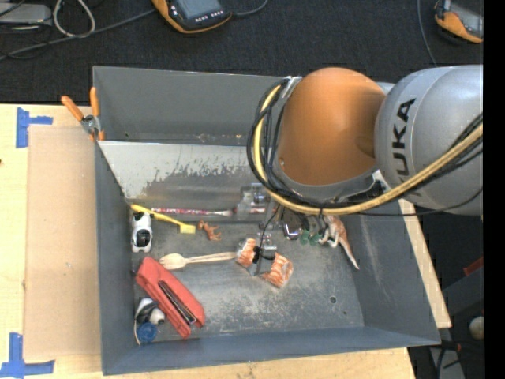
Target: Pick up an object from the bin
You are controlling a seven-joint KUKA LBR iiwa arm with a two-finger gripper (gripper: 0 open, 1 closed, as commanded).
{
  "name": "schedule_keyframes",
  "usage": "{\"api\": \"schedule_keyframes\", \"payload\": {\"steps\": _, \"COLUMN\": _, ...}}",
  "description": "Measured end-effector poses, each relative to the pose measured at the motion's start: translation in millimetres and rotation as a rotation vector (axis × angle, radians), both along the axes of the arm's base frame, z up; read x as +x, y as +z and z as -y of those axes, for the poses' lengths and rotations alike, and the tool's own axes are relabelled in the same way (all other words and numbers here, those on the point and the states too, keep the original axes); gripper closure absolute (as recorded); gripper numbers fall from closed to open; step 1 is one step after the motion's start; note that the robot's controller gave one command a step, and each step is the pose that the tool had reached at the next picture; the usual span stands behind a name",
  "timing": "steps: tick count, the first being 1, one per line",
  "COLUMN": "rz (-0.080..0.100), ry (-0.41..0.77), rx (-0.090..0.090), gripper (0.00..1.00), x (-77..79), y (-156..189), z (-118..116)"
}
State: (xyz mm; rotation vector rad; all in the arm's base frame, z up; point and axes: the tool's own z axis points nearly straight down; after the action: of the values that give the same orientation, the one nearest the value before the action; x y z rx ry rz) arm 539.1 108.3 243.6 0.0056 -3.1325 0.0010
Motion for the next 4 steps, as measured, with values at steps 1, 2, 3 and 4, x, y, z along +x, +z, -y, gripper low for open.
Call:
{"api": "schedule_keyframes", "payload": {"steps": 1, "rz": 0.008, "ry": -0.005, "rx": 0.001, "gripper": 0.00, "x": 1.4, "y": 4.6, "z": 1.1}}
{"api": "schedule_keyframes", "payload": {"steps": 2, "rz": 0.010, "ry": 0.013, "rx": 0.002, "gripper": 0.00, "x": 8.8, "y": -84.0, "z": 41.5}}
{"api": "schedule_keyframes", "payload": {"steps": 3, "rz": 0.018, "ry": -0.270, "rx": 0.005, "gripper": 0.00, "x": 27.3, "y": -159.9, "z": 71.0}}
{"api": "schedule_keyframes", "payload": {"steps": 4, "rz": 0.013, "ry": -0.073, "rx": 0.002, "gripper": 0.00, "x": 21.3, "y": -174.1, "z": 87.3}}
